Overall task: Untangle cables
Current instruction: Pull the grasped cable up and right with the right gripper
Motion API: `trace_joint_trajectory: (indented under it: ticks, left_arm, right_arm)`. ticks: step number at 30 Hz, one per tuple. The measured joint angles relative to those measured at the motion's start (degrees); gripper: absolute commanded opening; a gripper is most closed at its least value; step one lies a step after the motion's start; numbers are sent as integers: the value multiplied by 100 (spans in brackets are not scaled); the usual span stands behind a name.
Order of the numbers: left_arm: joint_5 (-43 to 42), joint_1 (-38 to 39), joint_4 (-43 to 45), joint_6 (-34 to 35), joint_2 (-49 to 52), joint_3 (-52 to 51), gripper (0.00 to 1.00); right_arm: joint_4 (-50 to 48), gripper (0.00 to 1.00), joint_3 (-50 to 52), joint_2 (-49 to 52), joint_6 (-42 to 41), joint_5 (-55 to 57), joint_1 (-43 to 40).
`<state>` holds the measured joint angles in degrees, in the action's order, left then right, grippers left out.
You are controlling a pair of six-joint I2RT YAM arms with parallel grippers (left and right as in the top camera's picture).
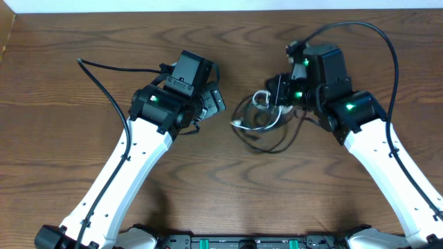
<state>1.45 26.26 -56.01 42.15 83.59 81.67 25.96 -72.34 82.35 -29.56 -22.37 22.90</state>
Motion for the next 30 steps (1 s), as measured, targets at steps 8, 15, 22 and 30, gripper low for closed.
trace_joint_trajectory:
  ticks: [8, 15, 22, 30]
  left_arm:
    - [-326, 0, 94, -275, 0, 0, 87]
    - [-739, 0, 479, -1231, 0, 0, 87]
    - [-763, -2, 745, -2013, 74, 0, 87]
    - [-872, -190, 640, -2306, 378, 0, 79]
  right_arm:
    - [-1641, 2, -13, -199, -802, -2063, -50]
    - [-1458, 1, -13, -216, -1113, -2378, -59]
    - [-1458, 2, -13, -216, -1475, -2542, -74]
    - [-1451, 1, -13, -216, -1784, -2931, -466]
